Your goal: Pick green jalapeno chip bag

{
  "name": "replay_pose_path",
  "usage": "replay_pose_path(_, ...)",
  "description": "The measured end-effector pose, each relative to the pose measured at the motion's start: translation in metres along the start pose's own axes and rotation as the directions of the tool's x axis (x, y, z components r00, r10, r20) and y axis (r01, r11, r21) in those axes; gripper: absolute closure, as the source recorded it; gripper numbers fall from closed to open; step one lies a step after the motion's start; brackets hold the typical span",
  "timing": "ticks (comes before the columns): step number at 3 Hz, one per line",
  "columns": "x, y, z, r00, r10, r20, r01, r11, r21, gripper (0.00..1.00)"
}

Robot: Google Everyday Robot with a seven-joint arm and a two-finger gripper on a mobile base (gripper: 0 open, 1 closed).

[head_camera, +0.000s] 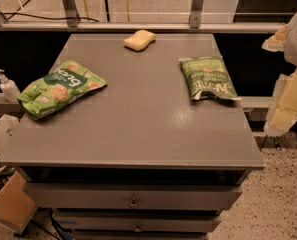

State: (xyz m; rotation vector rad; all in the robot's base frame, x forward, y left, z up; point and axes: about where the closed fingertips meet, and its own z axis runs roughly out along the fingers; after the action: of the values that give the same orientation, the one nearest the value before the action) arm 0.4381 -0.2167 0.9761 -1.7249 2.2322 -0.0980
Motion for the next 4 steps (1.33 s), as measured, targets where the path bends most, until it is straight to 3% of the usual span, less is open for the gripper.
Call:
replay_pose_path(2,-0.007,0.0,0.004,0.999,-0.031,0.038,0.031,0.9995,0.012,0.0)
replay_pose_path(4,-0.027,-0.021,0.049,0.98,-0.087,0.179,0.078,0.9953,0.057,0.0)
